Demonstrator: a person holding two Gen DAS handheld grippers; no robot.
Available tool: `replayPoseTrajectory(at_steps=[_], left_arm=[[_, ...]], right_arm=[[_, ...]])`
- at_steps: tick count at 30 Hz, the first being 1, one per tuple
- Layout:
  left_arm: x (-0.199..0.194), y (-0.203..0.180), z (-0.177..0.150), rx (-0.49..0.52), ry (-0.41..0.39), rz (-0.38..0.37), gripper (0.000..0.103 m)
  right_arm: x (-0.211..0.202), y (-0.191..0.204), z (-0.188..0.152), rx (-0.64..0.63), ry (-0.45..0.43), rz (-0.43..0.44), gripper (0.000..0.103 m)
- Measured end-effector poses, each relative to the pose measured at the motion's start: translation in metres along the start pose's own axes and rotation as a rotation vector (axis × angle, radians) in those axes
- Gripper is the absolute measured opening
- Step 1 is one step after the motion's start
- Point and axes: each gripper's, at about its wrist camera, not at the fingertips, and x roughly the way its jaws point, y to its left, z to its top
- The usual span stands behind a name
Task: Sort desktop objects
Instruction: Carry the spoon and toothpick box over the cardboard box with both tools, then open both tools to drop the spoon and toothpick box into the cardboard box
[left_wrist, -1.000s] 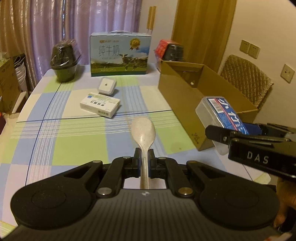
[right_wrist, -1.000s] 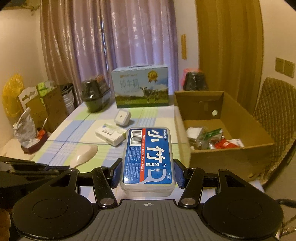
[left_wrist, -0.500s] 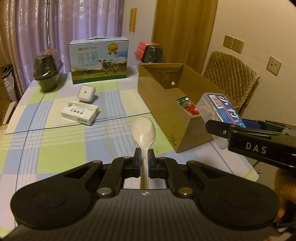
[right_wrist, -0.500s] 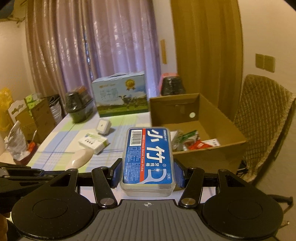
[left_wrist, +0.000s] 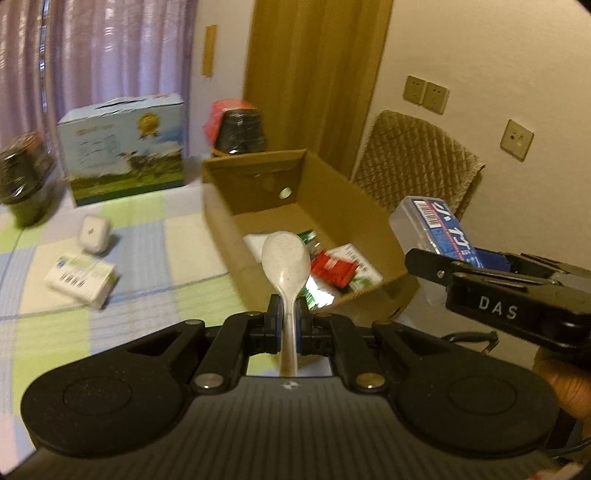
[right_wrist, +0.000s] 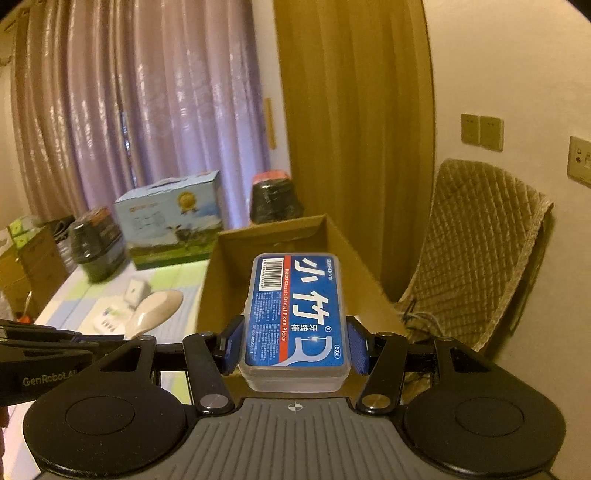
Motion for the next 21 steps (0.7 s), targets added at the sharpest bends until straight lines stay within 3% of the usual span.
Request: replayPoseTrajectory(at_steps=[10,15,17,21], left_arm=[[0.062,-0.018,0.047,-0.009,-0.009,-0.056,0.004],[0.085,-0.019,0.059,0.009,-0.020,-0.050,0.004],[0.094,-0.014,0.063,-0.019,-0.016,-0.049,0.011],[0.096,-0.001,0.064,-0.037,-0.012,-0.039,0.013]], right_arm=[[0.038,-0.029,0.032,0.010,-0.012,-0.021,0.053],[0.051,-0.037,0.038,0.017,-0.006,-0.032,0.053],[0.055,-0.038,0.038,0.017,-0.001,-0.035,0.053],[0.063,-0.041,0.036,0.025,0.011,-0.033,0.053]])
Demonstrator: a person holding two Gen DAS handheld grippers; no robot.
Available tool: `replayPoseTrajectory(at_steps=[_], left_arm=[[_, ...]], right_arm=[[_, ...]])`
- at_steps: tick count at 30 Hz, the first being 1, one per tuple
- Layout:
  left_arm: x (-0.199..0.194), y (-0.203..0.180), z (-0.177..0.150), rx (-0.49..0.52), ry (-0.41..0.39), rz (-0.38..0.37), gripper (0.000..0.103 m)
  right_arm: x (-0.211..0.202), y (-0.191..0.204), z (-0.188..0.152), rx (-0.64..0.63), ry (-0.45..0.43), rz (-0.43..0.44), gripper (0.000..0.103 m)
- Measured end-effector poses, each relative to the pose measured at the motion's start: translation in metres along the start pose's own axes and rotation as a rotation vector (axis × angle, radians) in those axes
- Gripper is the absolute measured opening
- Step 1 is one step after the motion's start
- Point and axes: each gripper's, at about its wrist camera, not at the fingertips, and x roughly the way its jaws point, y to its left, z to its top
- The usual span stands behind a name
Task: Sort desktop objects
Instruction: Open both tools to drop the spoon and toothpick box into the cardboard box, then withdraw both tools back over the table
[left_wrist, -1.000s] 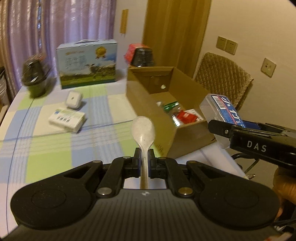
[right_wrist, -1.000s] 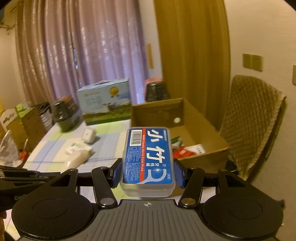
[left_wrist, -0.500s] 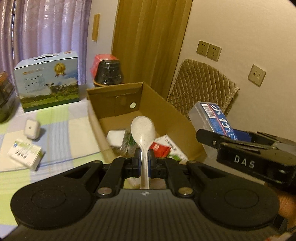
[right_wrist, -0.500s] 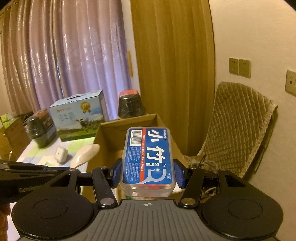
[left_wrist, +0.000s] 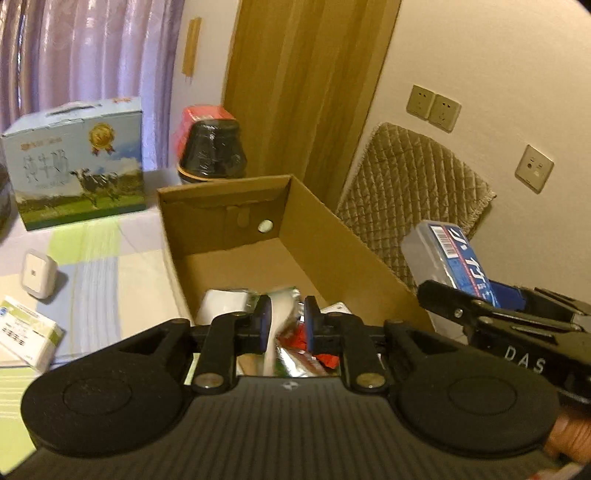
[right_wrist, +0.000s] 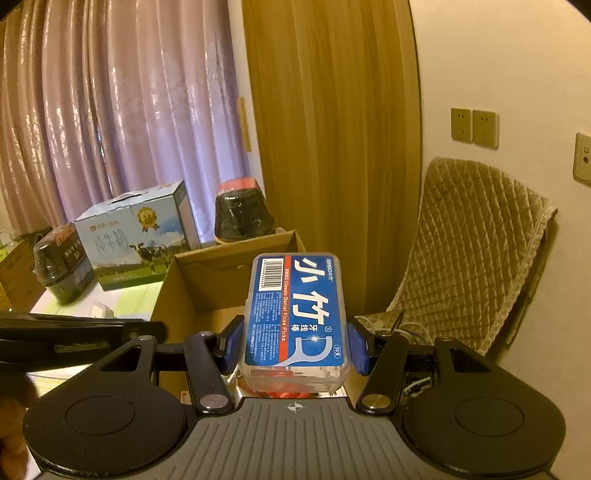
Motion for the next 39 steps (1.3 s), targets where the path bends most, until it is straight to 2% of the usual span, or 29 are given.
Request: replayPoseTrajectory(at_steps=[4,8,12,13,14,15,16,19,22,25,30,35,37,39], left_arm=[[-0.012,0.014,-0.008,-0.034,-0.010,0.009,0.013],[-0.026,0.028,-0.017,-0.067,-0.023,0.025,0.018],[-0.041,0.038,-0.026,-0.089,-0.033,0.038,0.021],[-0.044,0.041,-0.028,-0.094,-0.036,0.041,0.023],[-0.047,0.043,-0.030,-0.100,-0.040,0.045,0.025],[-0.050,0.046,-0.032,-0.104,-0.042,0.048,0.027],[-0.053,0.048,-0.034,-0.106,-0.046,0.052,0.030],[-0.060,0.055,-0.039,-0.116,-0.045,0.059,0.034],[-0.066,0.063,-0.046,-0.137,-0.047,0.071,0.045],[-0.073,0.067,-0.053,-0.143,-0.043,0.087,0.047],[-0.092,0.074,-0.067,-0.158,-0.042,0.105,0.056],[-0.116,0.080,-0.081,-0.144,-0.042,0.145,0.075],[-0.128,0.084,-0.088,-0.145,-0.047,0.163,0.084],[-0.139,0.089,-0.095,-0.149,-0.050,0.181,0.087]], right_arm=[[0.008,0.001,-0.003,0.005,0.020,0.014,0.053],[0.018,0.008,-0.002,-0.004,0.034,0.032,0.053],[0.027,0.016,0.007,-0.007,0.016,0.057,0.053],[0.029,0.017,0.011,-0.004,0.008,0.070,0.057],[0.031,0.018,0.013,-0.003,0.004,0.078,0.064],[0.032,0.018,0.016,-0.001,0.000,0.077,0.078],[0.031,0.018,0.018,-0.001,-0.011,0.072,0.081],[0.026,0.018,0.020,0.007,-0.019,0.068,0.081],[0.018,0.018,0.013,0.023,-0.005,0.068,0.082],[0.007,0.021,0.003,0.034,0.015,0.075,0.082],[-0.012,0.034,-0.014,0.055,0.051,0.091,0.085],[-0.030,0.058,-0.024,0.047,0.088,0.117,0.090],[-0.036,0.070,-0.028,0.029,0.104,0.134,0.097],[-0.039,0.083,-0.033,0.010,0.117,0.159,0.101]])
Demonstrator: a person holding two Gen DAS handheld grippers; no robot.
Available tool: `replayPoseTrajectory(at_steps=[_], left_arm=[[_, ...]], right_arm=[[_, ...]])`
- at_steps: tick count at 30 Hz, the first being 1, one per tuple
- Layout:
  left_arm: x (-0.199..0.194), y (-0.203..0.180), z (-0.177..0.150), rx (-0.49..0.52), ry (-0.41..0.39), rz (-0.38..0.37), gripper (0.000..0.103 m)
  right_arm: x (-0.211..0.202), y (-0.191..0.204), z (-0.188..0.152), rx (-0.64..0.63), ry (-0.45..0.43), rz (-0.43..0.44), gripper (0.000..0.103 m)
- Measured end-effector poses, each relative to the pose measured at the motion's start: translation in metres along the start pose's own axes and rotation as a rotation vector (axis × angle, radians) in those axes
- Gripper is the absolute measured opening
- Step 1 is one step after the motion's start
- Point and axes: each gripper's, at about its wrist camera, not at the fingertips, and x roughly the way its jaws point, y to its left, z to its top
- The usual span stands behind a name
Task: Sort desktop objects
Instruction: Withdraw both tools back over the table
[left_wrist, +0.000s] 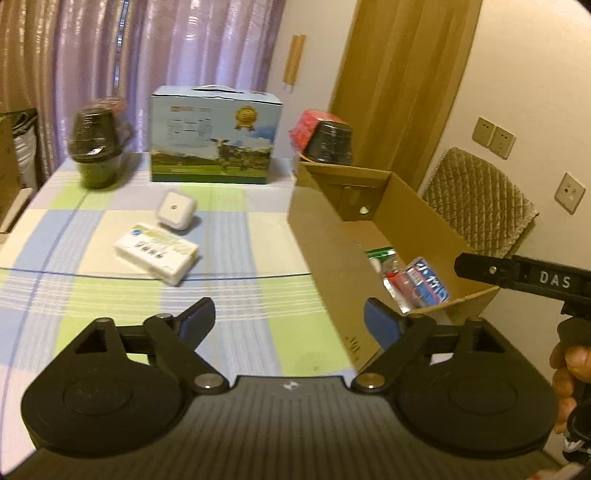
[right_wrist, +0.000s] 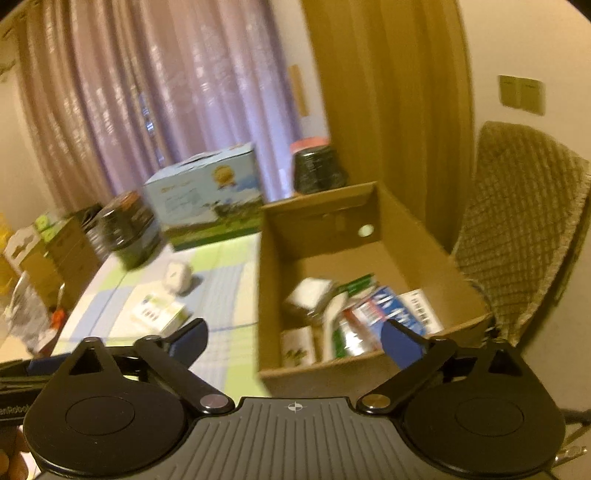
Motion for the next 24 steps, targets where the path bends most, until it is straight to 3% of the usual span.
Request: replayPoseTrajectory(at_steps=[8,24], left_arm=[[-0.037,0.040,-0.019,-0.016,0.001,0.084,0.097],[-0.063,0.112,-0.034,-0.075,0.002,0.203,0.102]], right_arm=[[0.002,0.045,-0.017,-0.049,0.051,0.063,0.101],[0.024,0.103,-0.043,-0.143,0.124,0.149,0.101]])
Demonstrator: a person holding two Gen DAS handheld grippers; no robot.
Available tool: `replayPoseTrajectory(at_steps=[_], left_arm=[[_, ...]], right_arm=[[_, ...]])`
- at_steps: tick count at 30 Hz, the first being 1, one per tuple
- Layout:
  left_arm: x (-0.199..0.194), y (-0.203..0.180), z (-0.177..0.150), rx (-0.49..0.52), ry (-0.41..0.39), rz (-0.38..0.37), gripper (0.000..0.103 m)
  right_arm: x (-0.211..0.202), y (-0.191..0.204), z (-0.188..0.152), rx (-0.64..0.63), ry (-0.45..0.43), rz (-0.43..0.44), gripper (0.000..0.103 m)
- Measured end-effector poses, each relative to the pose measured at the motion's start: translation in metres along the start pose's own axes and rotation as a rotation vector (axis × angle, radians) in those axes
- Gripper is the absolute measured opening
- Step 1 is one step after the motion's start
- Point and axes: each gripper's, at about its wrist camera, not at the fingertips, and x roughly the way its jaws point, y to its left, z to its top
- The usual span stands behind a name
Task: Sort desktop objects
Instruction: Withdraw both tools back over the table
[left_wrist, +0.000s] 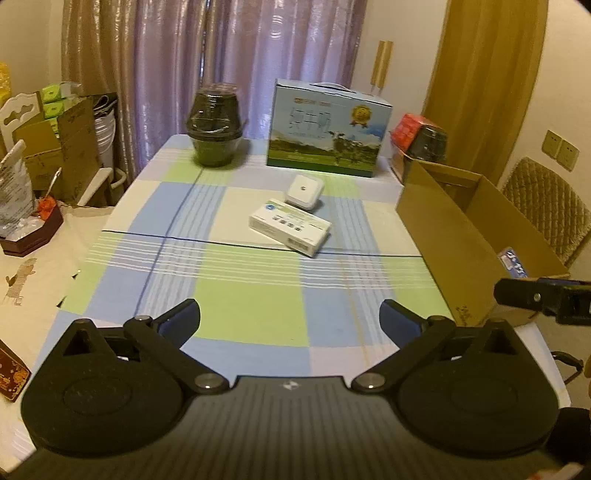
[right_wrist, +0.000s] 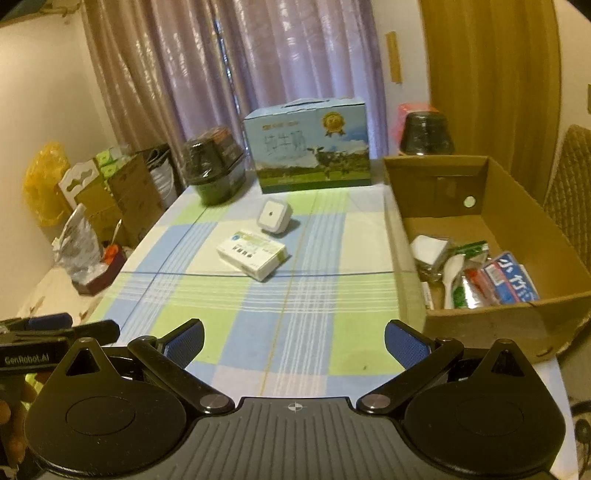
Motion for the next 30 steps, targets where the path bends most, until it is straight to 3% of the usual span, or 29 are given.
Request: replayPoseTrajectory(at_steps=[14,30], left_arm=[[0.045,0.032,0.019,0.022,0.023,0.039,0.102],[0.166,0.060,0.056,0.065,0.040,0.090,0.102]], right_arm=[[0.063,0.013,0.014,-0.109,0.050,0.030,0.101],[0.195,0.012,0.036,-0.309,0.048,0.096,0.101]])
